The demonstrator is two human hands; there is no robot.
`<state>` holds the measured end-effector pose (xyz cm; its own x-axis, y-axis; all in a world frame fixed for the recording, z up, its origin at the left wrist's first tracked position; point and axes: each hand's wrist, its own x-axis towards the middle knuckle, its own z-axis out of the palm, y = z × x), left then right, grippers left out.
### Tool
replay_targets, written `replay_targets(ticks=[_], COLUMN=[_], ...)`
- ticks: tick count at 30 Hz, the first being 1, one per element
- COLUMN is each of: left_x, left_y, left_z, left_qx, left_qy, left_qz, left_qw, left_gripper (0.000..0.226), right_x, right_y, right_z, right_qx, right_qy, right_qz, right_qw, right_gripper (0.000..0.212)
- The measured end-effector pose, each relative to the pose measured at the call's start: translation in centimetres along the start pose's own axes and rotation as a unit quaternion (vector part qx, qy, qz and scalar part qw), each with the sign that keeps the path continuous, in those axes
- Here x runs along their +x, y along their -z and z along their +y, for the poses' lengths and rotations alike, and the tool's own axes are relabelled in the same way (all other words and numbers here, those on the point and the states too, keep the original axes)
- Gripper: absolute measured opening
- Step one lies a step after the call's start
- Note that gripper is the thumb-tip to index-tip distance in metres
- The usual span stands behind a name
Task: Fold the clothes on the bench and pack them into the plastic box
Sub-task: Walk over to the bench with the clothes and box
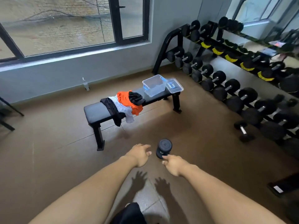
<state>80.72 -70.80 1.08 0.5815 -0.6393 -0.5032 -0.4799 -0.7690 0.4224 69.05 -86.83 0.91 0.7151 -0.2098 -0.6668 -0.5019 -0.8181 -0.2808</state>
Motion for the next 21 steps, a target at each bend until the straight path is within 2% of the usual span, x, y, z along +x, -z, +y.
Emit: replay_targets(ticks=[5, 12, 16, 21], left_x=[10.9, 27.4, 34.2, 41.4], left_y=[4.8, 13.0, 19.7, 24.8], left_z=[1.6, -0.3, -0.9, -2.7], left_qx=[-0.025, -0.049, -0.046, -0.093], left_qy=[0.007, 0.04, 0.041, 0.086], left_qz=[0.029, 0.036, 0.064, 0.1], left_qw=[0.999, 0.997, 0.996, 0.987], left_gripper=[0.051, 0.053, 0.052, 0.05], right_x=[9.7, 24.4, 31.2, 39.6], right_y=[9.2, 21.3, 30.0, 36.8], right_z=[1.2, 1.4, 0.1, -2.4], right_qx=[-0.019, -0.04, -0.031, -0.05], right_qy=[0.018, 0.016, 0.032, 0.082], right_qz=[0.028, 0.02, 0.04, 0.013], right_qw=[0.999, 0.999, 0.998, 0.995], right_gripper=[0.053, 0.054, 0.053, 0.052])
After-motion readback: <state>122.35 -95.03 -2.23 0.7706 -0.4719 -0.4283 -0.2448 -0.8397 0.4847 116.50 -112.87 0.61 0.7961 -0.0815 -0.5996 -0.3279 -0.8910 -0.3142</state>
